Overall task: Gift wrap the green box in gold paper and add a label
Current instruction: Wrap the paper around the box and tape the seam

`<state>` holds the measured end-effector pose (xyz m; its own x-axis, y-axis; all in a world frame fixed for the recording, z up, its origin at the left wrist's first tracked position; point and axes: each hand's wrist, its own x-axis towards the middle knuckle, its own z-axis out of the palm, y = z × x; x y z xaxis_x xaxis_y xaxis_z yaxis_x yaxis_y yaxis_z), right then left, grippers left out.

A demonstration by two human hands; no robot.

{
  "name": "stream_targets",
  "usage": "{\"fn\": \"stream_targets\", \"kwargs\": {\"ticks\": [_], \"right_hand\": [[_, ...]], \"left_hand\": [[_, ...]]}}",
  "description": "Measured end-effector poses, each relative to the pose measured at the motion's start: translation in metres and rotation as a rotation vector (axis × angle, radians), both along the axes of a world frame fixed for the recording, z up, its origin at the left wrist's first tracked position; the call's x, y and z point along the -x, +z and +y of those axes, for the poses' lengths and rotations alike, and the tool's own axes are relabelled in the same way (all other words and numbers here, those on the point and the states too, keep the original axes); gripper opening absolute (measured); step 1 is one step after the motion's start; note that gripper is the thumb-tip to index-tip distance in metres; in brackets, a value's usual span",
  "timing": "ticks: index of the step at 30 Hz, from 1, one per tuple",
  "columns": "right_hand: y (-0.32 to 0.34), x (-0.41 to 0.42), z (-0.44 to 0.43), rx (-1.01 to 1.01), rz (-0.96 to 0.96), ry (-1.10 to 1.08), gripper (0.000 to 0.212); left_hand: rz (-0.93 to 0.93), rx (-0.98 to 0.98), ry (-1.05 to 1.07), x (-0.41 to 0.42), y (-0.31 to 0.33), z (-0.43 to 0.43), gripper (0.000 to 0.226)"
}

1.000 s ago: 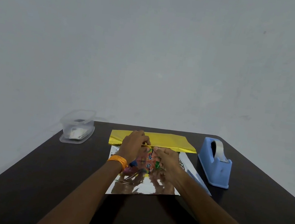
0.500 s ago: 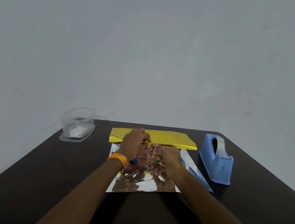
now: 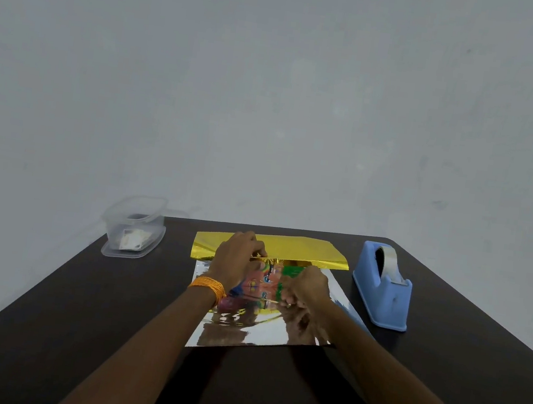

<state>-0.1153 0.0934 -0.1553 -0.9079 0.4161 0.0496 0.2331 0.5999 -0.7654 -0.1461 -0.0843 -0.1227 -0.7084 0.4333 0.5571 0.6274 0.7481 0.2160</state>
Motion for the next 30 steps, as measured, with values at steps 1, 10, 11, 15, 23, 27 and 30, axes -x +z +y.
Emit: {"fn": "stream_targets", "kwargs": {"ticks": [1,10,11,15,23,27,30], "right_hand": [[-0.001,0.002,0.001,-0.052,-0.007,0.004,0.038],[0.0,0.001,0.008,-0.207,0.029,0.012,0.041],[0.0,-0.001,0.01,-0.239,0.037,0.022,0.04],[0.0,-0.007,0.017,-0.218,0.037,0.069,0.044],[-0.007,0.003,0.017,-0.238,0.088,0.098,0.06],[-0.008,0.006,0.026,-0.202,0.046,0.128,0.042],[0.002,-0.012,0.026,-0.348,0.106,0.093,0.023]], "left_hand": [[-0.001,0.0,0.001,0.0,0.0,0.0,0.02],[-0.011,0.021,-0.021,0.002,0.005,-0.002,0.02],[-0.016,0.023,-0.025,0.002,0.006,-0.002,0.02],[0.067,0.06,0.028,0.0,0.013,0.002,0.029],[0.067,0.077,0.076,-0.005,0.003,0.006,0.023],[0.07,0.09,0.079,-0.004,0.006,0.005,0.025],[0.064,0.071,0.076,-0.005,0.005,0.006,0.024]]}}
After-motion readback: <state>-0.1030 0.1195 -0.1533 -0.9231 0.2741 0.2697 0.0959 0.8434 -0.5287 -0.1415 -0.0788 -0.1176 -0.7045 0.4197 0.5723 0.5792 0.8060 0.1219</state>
